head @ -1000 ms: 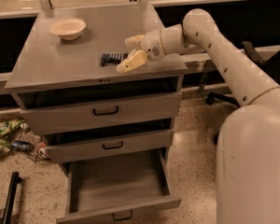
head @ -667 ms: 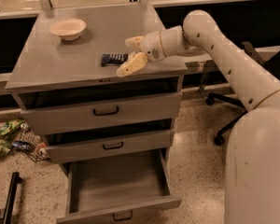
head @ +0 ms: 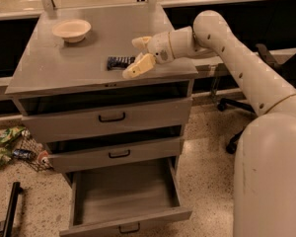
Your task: Place rxbar blueberry into bottom drawer
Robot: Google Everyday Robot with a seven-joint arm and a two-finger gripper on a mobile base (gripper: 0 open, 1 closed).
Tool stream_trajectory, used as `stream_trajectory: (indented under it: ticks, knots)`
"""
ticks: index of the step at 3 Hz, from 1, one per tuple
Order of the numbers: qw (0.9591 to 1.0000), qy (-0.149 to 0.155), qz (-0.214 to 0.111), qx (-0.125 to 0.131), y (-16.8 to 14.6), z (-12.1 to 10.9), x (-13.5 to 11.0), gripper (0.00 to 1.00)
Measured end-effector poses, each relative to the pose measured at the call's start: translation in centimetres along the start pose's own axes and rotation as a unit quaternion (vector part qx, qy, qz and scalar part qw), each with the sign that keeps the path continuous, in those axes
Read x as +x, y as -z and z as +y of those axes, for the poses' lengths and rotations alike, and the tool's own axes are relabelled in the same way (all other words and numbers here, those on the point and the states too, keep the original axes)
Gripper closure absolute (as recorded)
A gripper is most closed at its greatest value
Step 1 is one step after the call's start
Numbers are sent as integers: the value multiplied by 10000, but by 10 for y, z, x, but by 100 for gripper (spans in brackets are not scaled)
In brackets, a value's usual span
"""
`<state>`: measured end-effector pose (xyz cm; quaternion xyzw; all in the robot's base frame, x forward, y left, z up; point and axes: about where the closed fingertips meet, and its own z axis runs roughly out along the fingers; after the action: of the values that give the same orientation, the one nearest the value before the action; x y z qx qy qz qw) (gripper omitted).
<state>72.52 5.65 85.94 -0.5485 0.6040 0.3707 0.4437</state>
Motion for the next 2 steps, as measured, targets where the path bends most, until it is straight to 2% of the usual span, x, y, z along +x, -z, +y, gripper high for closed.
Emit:
stream_trajectory:
  ticks: [1,2]
  knots:
    - [9999,44,-77,79,-6,-28,0,5]
    - [9997,50,-188,171,1,-27,-8,5]
